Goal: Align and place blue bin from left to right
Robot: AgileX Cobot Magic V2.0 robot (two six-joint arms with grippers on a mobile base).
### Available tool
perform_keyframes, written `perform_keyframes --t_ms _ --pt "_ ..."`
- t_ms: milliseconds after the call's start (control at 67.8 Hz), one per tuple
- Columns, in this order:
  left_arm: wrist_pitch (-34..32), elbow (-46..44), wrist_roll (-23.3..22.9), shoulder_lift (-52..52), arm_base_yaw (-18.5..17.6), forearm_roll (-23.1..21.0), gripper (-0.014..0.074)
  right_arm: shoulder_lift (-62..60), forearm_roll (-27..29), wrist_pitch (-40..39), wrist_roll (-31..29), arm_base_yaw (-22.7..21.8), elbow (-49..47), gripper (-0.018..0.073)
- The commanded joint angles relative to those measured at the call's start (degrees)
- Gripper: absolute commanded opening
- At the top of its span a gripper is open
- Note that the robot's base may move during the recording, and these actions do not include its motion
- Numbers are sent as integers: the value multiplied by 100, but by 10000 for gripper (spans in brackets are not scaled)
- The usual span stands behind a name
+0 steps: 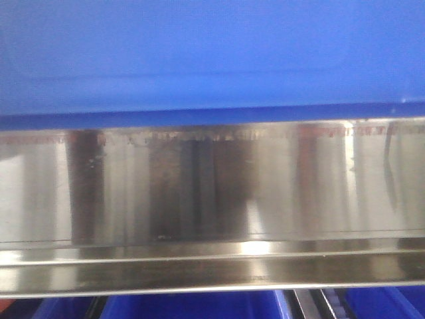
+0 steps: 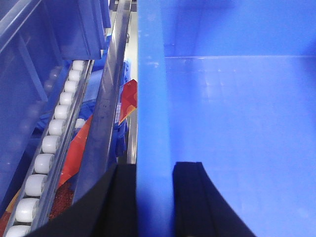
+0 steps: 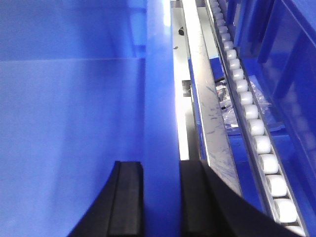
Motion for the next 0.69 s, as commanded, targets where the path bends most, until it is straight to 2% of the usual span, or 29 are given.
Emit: perform_keyframes --t_ms 0,103,177,413,501,678 --pt "-876 -42 -11 -3 -92 30 -111 -14 -48 -2470 -35 56 -56 -166" --pt "-725 -42 -11 -3 -19 16 -111 -14 -48 -1683 242 35 -56 -166" --pt "-766 -42 -11 -3 129 16 -111 -3 -81 -1421 319 -39 -56 -166" --pt "-1458 -42 69 -3 946 -509 -111 160 -105 -1436 319 -326 -173 -150" --pt "-1744 -42 301 25 1122 -748 -111 335 -105 -1460 319 -368 -305 -150" --pt "-1871 -261 824 345 1386 -1069 -111 661 -105 -1496 319 -427 -586 -151"
